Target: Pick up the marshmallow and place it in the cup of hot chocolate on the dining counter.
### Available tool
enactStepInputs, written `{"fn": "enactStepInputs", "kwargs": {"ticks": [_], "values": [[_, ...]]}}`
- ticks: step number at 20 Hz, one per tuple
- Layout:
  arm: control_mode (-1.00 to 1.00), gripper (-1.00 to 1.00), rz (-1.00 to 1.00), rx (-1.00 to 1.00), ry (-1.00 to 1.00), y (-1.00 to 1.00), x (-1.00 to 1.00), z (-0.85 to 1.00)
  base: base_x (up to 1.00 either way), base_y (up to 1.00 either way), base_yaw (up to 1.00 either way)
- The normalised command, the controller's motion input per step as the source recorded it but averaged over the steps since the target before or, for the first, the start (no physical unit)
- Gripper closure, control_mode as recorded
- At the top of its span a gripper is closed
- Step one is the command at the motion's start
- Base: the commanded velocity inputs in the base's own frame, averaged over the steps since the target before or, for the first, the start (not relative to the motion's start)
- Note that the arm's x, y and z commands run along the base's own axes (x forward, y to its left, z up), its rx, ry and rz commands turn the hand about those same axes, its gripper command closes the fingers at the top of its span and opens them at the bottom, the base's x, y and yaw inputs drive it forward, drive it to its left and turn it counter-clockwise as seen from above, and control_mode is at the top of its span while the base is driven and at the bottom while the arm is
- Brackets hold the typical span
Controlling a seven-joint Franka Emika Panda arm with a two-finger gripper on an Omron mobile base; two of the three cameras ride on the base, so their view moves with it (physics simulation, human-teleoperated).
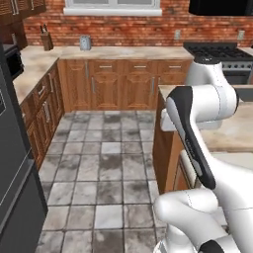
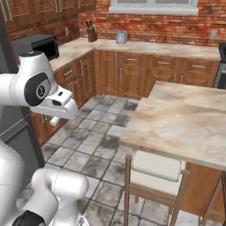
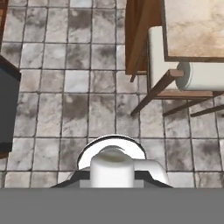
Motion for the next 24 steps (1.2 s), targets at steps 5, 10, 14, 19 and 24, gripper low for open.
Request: {"fn": "enactStepInputs", "kwargs": {"ticks": [5,10,14,19,24], "values": [[1.00,1.00,0.00,0.00,0.00,0.00,0.00,0.00,-1.00,-0.74,0.03],[1.00,1.00,0.00,0.00,0.00,0.00,0.00,0.00,-0.77,-1.00,0.00],[1.00,1.00,0.00,0.00,0.00,0.00,0.00,0.00,-0.11,-1.00,0.00],[1.00,1.00,0.00,0.00,0.00,0.00,0.00,0.00,0.26,-1.00,0.06],[1.00,1.00,0.00,0.00,0.00,0.00,0.00,0.00,0.35,-1.00,0.08]]}}
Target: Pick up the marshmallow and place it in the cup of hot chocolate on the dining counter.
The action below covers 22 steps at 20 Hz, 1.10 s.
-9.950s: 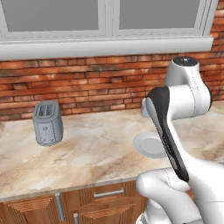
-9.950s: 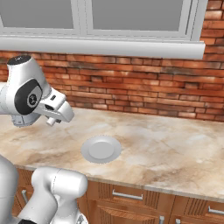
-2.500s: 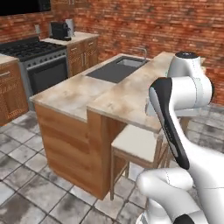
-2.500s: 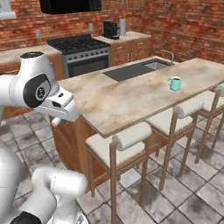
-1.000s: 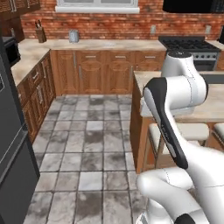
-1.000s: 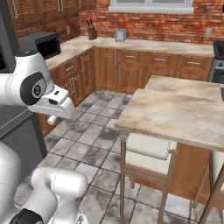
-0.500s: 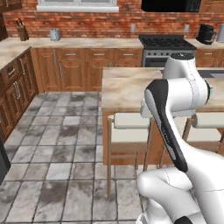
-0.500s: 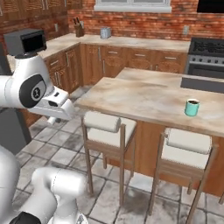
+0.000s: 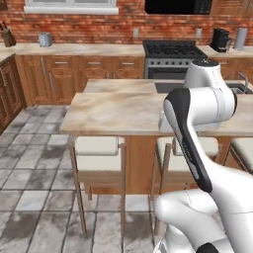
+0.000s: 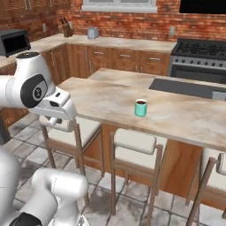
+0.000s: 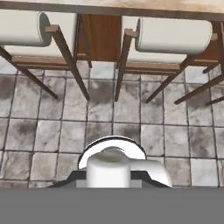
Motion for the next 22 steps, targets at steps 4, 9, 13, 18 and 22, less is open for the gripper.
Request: {"fn": "enactStepInputs", "kwargs": {"ticks": [4,9,13,18,22], "values": [[1.00,1.00,0.00,0.00,0.00,0.00,0.00,0.00,0.33,-0.95,0.05],[1.00,1.00,0.00,0.00,0.00,0.00,0.00,0.00,0.13,-0.55,0.03],[1.00,1.00,0.00,0.00,0.00,0.00,0.00,0.00,0.28,-0.32,0.00],[1.00,1.00,0.00,0.00,0.00,0.00,0.00,0.00,0.52,-0.04,0.00],[1.00,1.00,0.00,0.00,0.00,0.00,0.00,0.00,0.50,-0.07,0.00]]}}
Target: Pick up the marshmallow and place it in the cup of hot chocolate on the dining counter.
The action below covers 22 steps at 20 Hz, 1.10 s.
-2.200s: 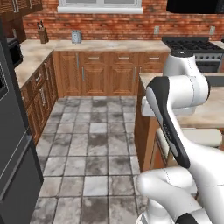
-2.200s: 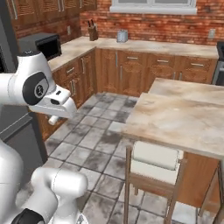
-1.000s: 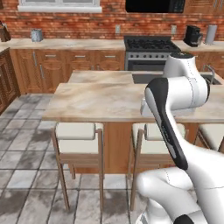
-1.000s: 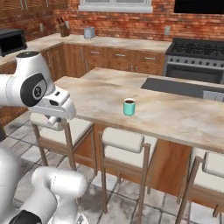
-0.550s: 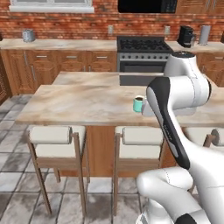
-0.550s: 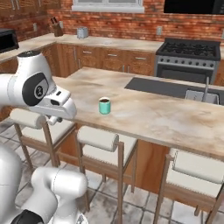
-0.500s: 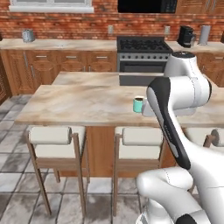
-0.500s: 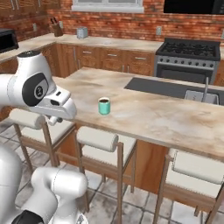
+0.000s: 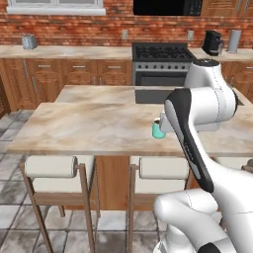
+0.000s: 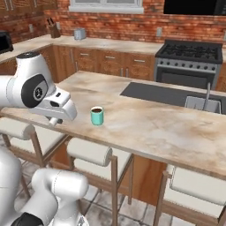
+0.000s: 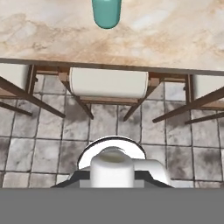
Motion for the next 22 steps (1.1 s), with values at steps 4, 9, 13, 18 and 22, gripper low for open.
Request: {"fn": "enactStepInputs", "kwargs": {"ticks": [4,9,13,18,22], "values": [[1.00,1.00,0.00,0.00,0.00,0.00,0.00,0.00,0.33,-0.19,0.00],[1.00,1.00,0.00,0.00,0.00,0.00,0.00,0.00,0.31,-0.17,-0.05],[1.00,1.00,0.00,0.00,0.00,0.00,0.00,0.00,0.41,-0.13,-0.07],[1.00,1.00,0.00,0.00,0.00,0.00,0.00,0.00,0.46,-0.16,-0.02],[-1.00,1.00,0.00,0.01,0.00,0.00,0.17,0.00,0.50,-0.01,0.00]]}}
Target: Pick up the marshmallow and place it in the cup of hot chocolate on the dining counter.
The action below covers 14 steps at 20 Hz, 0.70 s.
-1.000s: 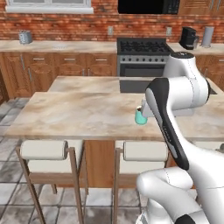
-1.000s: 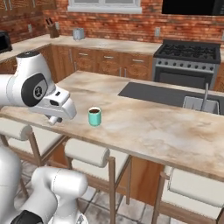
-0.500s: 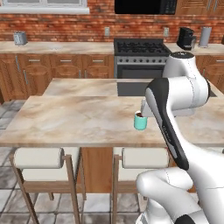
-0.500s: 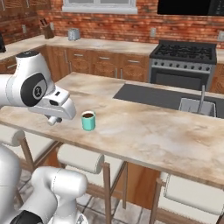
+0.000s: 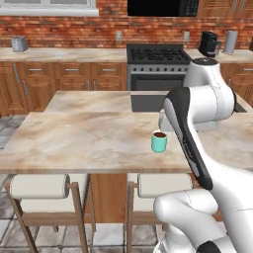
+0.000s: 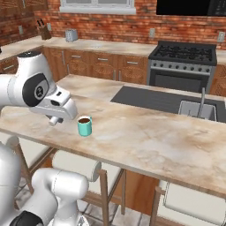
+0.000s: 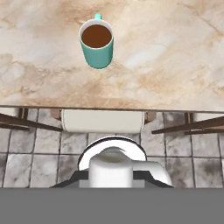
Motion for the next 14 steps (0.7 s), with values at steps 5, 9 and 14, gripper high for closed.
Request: {"fn": "enactStepInputs", "kwargs": {"ticks": [5,9,14], "values": [[-1.00,1.00,0.00,0.02,-0.01,0.00,0.64,0.00,0.00,0.00,0.00],[-1.00,1.00,0.00,0.03,0.00,0.00,0.72,0.00,0.00,0.00,0.00],[-1.00,1.00,0.01,0.02,0.00,0.00,0.67,0.00,0.00,0.00,0.00]]}}
